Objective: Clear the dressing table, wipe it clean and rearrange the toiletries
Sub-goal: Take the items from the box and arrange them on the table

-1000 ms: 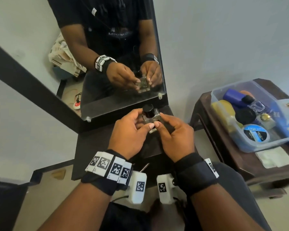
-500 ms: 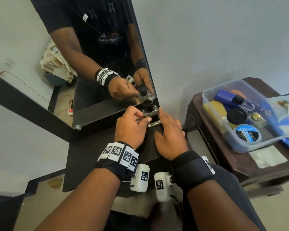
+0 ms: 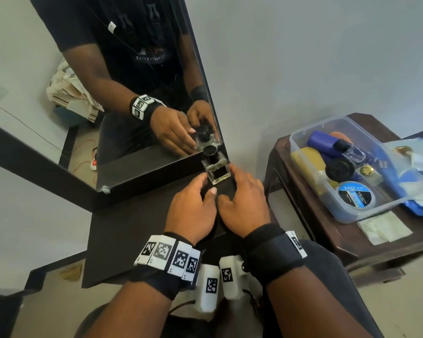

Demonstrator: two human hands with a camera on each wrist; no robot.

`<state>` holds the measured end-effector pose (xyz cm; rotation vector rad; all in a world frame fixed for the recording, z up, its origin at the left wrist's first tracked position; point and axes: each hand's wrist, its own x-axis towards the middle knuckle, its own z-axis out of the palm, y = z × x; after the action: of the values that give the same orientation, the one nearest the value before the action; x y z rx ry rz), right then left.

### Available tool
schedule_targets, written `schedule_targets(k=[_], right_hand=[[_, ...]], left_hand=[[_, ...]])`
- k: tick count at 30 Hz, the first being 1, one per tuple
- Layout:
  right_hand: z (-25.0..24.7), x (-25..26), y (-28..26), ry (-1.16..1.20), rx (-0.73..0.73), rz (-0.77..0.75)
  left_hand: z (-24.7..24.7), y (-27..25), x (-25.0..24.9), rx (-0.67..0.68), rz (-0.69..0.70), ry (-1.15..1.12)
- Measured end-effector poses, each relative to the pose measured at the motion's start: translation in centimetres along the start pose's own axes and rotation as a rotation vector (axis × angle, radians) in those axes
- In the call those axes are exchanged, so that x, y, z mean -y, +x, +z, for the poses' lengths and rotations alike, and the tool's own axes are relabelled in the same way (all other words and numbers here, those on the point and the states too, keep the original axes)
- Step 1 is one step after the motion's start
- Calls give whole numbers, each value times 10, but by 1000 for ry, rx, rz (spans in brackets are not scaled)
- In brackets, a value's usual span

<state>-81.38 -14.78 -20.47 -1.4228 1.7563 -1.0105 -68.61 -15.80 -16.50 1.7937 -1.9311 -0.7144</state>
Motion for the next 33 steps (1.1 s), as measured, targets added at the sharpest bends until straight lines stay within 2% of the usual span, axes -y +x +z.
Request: schedule_targets(k=[8, 14, 17, 22, 25, 29, 33], right_hand=[[-1, -3, 3, -60, 88, -31], [0, -3, 2, -40, 88, -45], [-10, 0, 0, 57, -38, -44], [-51, -5, 4, 207, -471, -26], [-76, -21, 7, 150, -697, 6], [-104, -44, 11, -49, -745, 230], [-118, -67, 16, -189, -589, 403]], left_hand=[[-1, 4, -5, 81, -11, -11], [-1, 3, -5, 108, -45, -3], [-2, -5, -9, 99, -63, 57], [11, -33, -20, 24, 93, 102], [24, -42, -27, 95, 122, 194], [33, -43, -31, 205, 81, 292], [37, -43, -24, 236, 84, 326]])
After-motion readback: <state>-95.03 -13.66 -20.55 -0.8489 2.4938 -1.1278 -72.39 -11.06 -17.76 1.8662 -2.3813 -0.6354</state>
